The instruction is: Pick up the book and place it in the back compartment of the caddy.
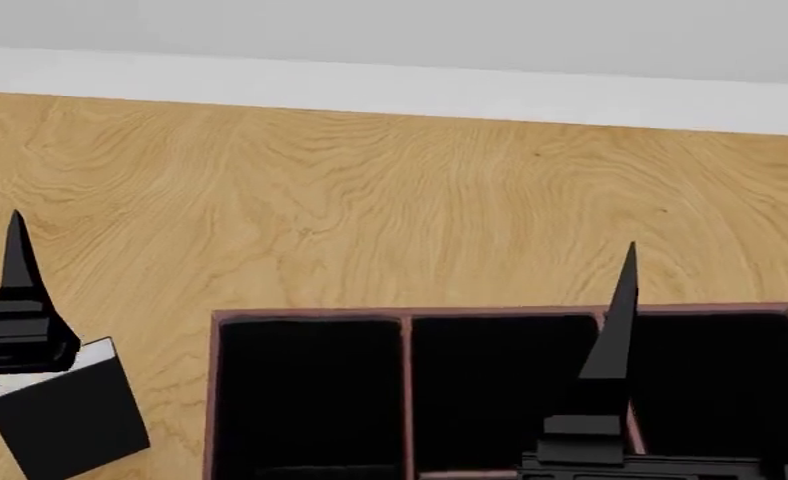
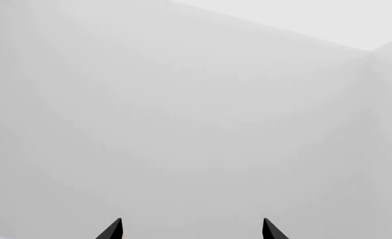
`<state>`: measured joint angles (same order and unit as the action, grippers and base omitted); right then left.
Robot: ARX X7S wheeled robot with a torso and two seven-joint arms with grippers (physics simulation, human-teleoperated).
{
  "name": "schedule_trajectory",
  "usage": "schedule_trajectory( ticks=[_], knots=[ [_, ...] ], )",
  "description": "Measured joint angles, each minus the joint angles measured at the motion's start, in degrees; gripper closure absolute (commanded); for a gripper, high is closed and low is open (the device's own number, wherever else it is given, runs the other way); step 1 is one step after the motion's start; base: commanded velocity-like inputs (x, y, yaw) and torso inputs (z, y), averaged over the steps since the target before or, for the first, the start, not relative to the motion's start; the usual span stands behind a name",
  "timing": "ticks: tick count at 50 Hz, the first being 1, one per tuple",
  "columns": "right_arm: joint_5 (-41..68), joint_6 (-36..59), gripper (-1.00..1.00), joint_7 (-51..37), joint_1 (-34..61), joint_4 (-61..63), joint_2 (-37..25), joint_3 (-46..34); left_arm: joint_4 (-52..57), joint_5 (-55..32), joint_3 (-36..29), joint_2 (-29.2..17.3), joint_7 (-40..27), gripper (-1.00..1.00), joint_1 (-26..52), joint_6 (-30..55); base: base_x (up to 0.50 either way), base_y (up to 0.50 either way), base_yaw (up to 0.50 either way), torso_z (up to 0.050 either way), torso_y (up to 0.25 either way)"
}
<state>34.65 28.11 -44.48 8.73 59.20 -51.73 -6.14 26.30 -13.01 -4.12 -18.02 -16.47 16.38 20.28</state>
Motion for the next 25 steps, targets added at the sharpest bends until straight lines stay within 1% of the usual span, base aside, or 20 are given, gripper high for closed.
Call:
schedule_trajectory(
  ticks=[4, 25],
  knots=[
    [-0.1, -0.8, -1.00, -0.4, -0.1, 0.0, -0.6, -0.5, 0.1, -0.1, 0.0, -0.1, -0.1, -1.00, 0.0, 0.0, 0.50, 0.04, 0.00, 0.000, 0.000],
    [0.7, -3.2, -1.00, -3.2, 0.8, -0.2, -3.0, -2.8, -0.2, -0.4, -0.4, -0.4, -0.3, -1.00, 0.1, -0.1, 0.00, 0.00, 0.00, 0.000, 0.001]
  ],
)
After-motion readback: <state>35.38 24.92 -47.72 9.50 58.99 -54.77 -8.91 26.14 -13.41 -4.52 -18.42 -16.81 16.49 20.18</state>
